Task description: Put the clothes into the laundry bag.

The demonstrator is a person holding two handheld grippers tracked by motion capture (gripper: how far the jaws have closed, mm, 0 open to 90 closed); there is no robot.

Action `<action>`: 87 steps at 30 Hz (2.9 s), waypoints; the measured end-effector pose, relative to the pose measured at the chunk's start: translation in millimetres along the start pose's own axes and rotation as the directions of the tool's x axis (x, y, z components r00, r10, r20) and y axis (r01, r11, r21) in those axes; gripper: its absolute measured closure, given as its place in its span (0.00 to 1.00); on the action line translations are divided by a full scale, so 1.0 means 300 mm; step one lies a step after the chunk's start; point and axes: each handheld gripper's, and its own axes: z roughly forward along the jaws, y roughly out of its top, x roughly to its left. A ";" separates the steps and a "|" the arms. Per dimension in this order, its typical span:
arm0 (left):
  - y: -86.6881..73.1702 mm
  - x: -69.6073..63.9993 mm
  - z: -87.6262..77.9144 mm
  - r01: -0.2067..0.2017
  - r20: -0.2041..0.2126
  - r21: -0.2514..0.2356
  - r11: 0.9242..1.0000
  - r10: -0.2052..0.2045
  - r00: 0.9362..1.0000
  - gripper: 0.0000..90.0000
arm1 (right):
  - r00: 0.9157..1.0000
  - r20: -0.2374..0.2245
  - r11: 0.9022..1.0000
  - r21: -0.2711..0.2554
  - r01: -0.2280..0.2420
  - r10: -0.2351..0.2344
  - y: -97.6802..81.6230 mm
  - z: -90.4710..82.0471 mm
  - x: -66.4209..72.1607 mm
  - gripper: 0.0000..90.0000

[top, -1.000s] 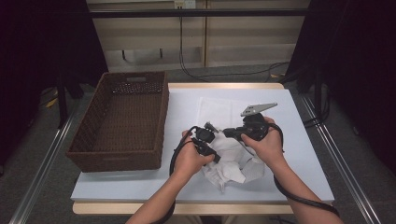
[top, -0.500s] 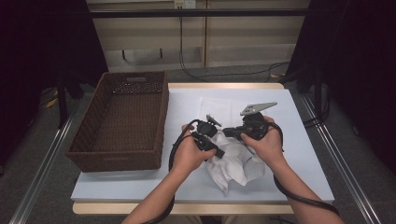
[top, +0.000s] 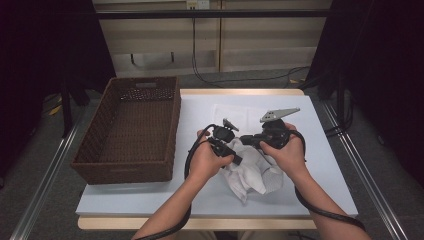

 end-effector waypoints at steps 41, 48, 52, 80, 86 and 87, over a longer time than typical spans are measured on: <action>0.033 0.004 -0.047 0.032 -0.036 -0.081 0.996 -0.035 0.999 0.81 | 1.000 0.002 1.000 -0.019 0.001 -0.001 0.009 -0.014 0.002 1.00; 0.028 0.008 -0.056 0.039 -0.036 -0.068 0.997 -0.042 0.998 0.81 | 1.000 0.001 1.000 -0.017 -0.004 0.004 0.007 -0.011 0.004 1.00; 0.029 0.010 -0.056 0.038 -0.035 -0.066 0.997 -0.040 0.999 0.81 | 1.000 0.002 1.000 -0.016 -0.001 0.001 0.010 -0.007 0.008 1.00; 0.024 0.038 -0.011 0.046 -0.074 -0.130 0.990 -0.056 0.996 0.80 | 1.000 0.003 1.000 -0.018 -0.002 0.002 0.004 -0.014 -0.005 1.00; 0.014 0.052 0.006 0.048 -0.074 -0.128 0.991 -0.057 0.996 0.79 | 1.000 0.006 1.000 -0.009 -0.004 0.005 -0.002 -0.009 -0.005 1.00; 0.013 0.053 0.008 0.049 -0.075 -0.131 0.990 -0.059 0.995 0.79 | 1.000 0.007 1.000 -0.008 -0.005 0.005 -0.003 -0.008 -0.006 1.00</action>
